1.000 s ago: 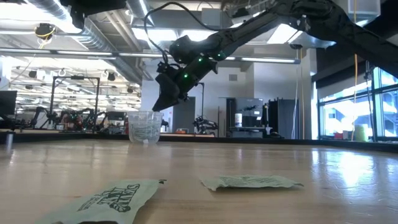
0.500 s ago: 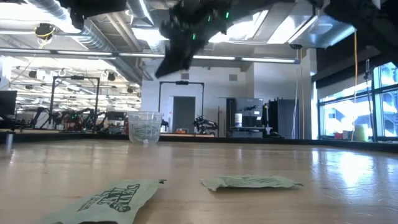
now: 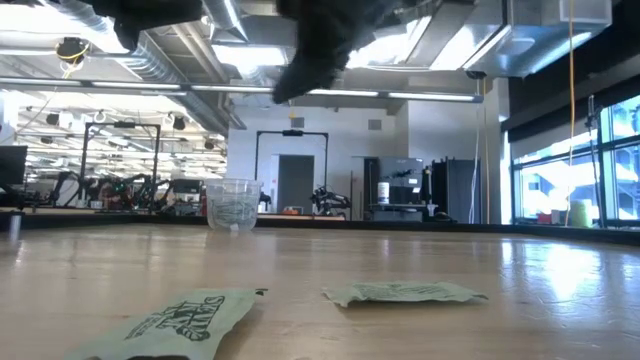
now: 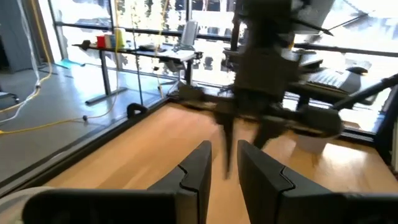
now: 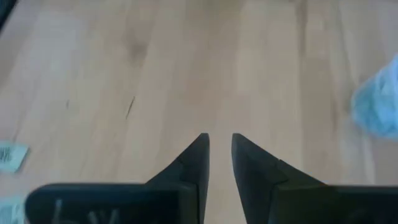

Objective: Pick and place items into bin
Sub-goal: Put the stevia packet into the transparent bin

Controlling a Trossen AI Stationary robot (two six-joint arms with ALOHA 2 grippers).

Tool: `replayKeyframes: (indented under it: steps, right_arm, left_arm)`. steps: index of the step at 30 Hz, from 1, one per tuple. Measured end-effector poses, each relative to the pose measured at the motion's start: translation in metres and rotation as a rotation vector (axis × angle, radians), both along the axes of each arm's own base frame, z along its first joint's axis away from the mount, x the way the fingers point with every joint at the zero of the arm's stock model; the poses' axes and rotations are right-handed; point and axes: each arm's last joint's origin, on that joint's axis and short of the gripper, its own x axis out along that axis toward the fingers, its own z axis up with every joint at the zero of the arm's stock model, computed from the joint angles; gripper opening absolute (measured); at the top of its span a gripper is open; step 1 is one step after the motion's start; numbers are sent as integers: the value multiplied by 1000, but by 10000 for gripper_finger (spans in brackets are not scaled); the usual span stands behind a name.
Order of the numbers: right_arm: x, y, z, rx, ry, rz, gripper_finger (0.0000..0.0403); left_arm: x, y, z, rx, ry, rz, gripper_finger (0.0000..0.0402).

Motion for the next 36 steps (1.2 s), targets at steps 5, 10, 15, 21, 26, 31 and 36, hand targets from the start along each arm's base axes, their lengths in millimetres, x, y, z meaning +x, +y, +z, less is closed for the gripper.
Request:
replayKeyframes:
  steps: [5,10,15,21,26,31,36]
  right_arm:
    - [-34,52,-29,-6,35,74,73]
    - [-59,103,-62,-2,85,192,73]
    - [-72,147,-96,4,46,314,73]
    - [-80,173,-122,27,47,353,73]
    - [-80,172,-134,34,98,319,66]
    - [-79,173,-147,19,137,322,57]
    - [-78,174,-159,12,167,320,49]
  left_arm:
    - [0,0,-1,7,14,-8,72]
    - [0,0,-2,14,25,-8,72]
    - [0,0,-3,18,34,-8,72]
    - [0,0,-4,16,36,-15,72]
    - [0,-1,-4,-7,32,-42,72]
    - [0,-1,-4,-10,34,-57,72]
    - [0,-1,-4,-10,34,-57,72]
